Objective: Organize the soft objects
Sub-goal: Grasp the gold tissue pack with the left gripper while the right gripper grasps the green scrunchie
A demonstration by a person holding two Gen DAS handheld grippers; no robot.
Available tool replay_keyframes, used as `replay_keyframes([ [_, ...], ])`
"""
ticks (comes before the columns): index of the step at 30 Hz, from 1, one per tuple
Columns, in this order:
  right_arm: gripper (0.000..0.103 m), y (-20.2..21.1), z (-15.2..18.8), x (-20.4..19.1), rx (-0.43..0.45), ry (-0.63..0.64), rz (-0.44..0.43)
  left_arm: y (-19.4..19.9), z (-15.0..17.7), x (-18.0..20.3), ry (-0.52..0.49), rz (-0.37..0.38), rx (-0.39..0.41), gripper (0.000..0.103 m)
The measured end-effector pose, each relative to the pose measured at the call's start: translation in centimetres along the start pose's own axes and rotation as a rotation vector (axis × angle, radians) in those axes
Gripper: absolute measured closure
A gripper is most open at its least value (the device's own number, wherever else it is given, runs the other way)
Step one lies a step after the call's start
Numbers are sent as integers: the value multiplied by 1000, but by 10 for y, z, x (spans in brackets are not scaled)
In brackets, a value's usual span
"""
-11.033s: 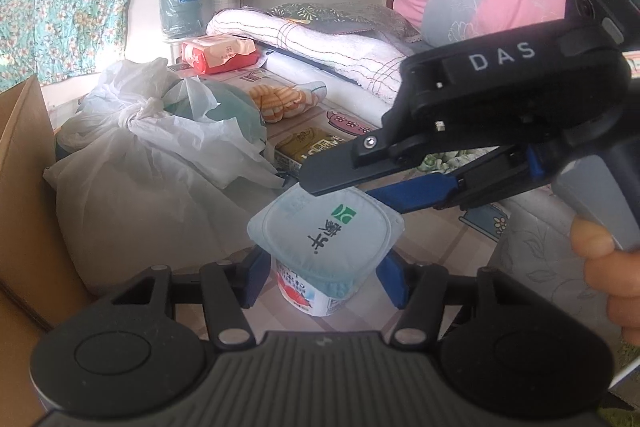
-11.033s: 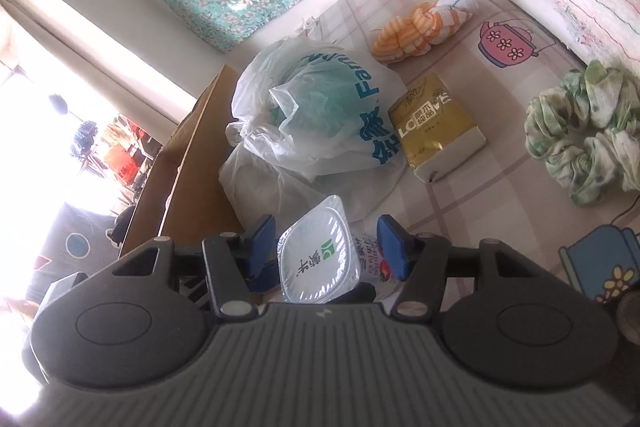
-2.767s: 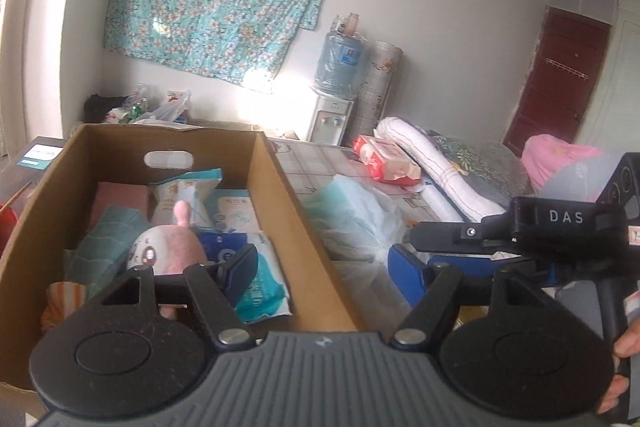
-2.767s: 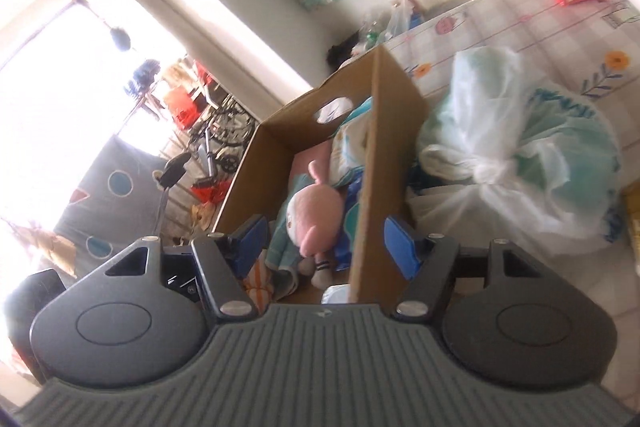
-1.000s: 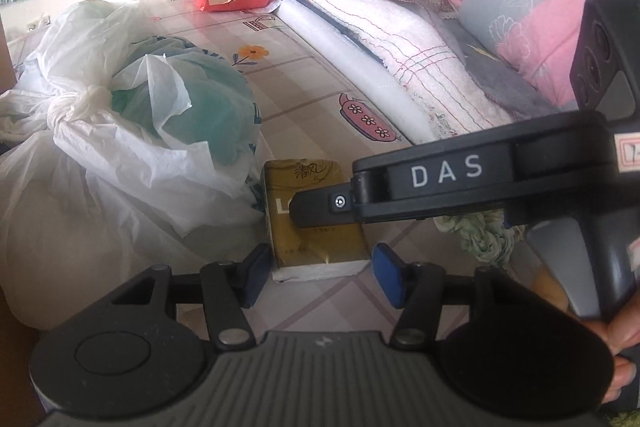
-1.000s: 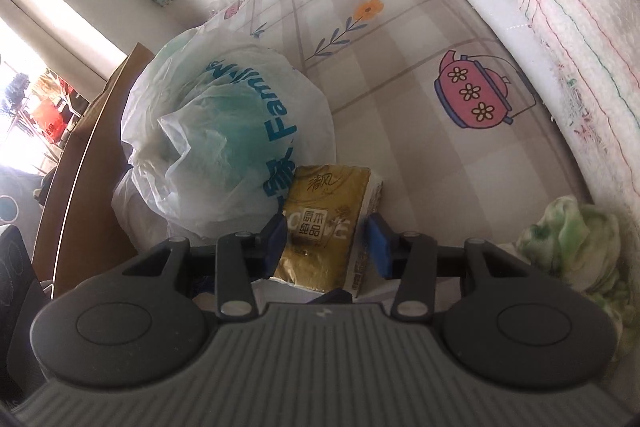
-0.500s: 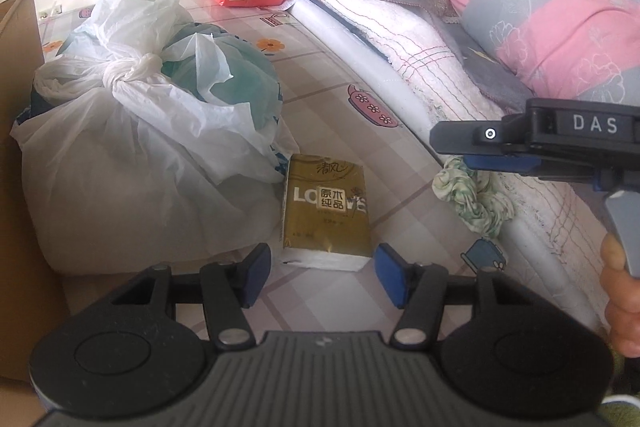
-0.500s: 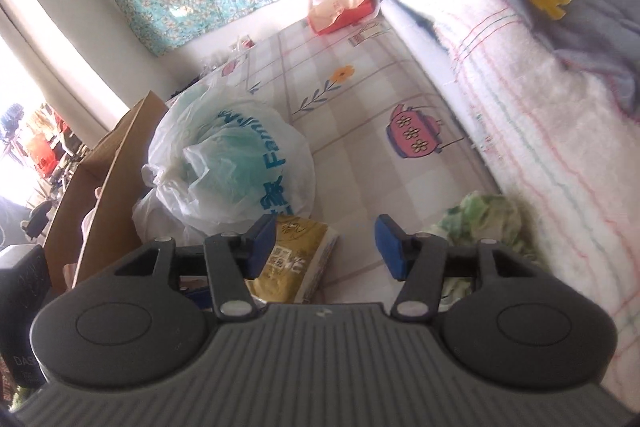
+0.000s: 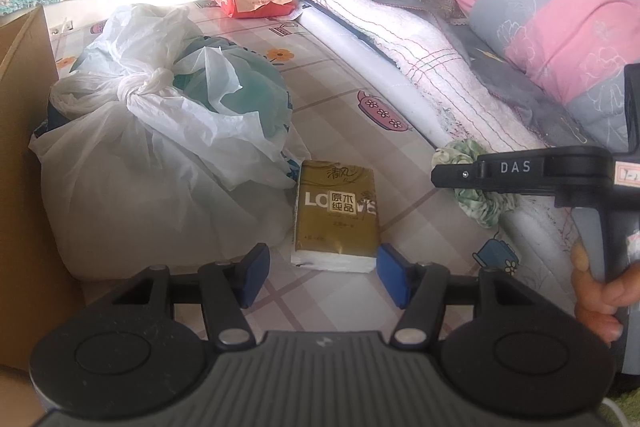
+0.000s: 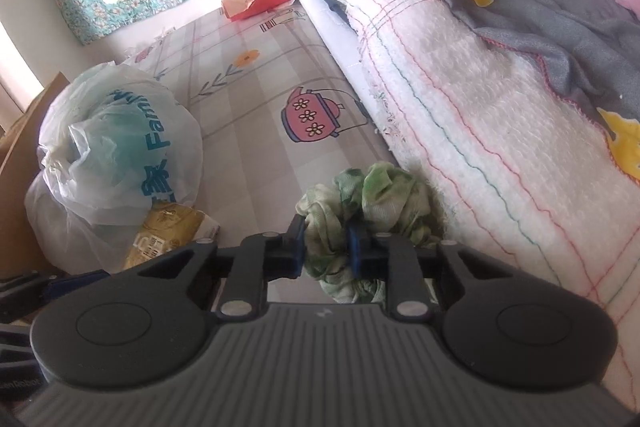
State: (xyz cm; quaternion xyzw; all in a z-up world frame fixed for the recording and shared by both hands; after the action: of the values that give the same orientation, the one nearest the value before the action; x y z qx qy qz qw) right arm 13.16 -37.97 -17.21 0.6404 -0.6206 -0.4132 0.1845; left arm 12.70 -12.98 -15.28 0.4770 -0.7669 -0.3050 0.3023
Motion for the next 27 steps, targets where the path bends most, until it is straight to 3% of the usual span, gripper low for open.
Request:
replay_keyframes([
  [7, 80, 4, -7, -42, 7, 40, -179, -1, 0, -1, 11, -14, -4, 39],
  [11, 56, 2, 1, -46, -50, 51, -204, -2, -3, 2, -1, -17, 6, 33],
  [17, 43, 24, -1, -44, -28, 33, -281, -10, -12, 9, -36, -27, 14, 30],
  [22, 33, 38, -15, -37, 33, 37, -286, -20, -17, 10, -62, -46, 12, 30],
  [27, 28, 18, -15, -27, 4, 84, -182, -34, -18, 11, -76, -49, -21, 30],
])
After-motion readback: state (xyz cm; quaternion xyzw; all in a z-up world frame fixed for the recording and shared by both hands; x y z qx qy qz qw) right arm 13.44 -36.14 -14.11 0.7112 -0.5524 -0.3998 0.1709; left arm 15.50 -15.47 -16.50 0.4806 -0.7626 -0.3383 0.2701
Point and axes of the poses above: each gripper's, at about its wrist camera, not at the fingertips, and y roughly against the way its jaws point, x to its right, z to its underside, the point moved 9 cm from there along -y, roughly the way its jaws point, and after that the axes turned 1 degree about z, right-handed, at the moved point
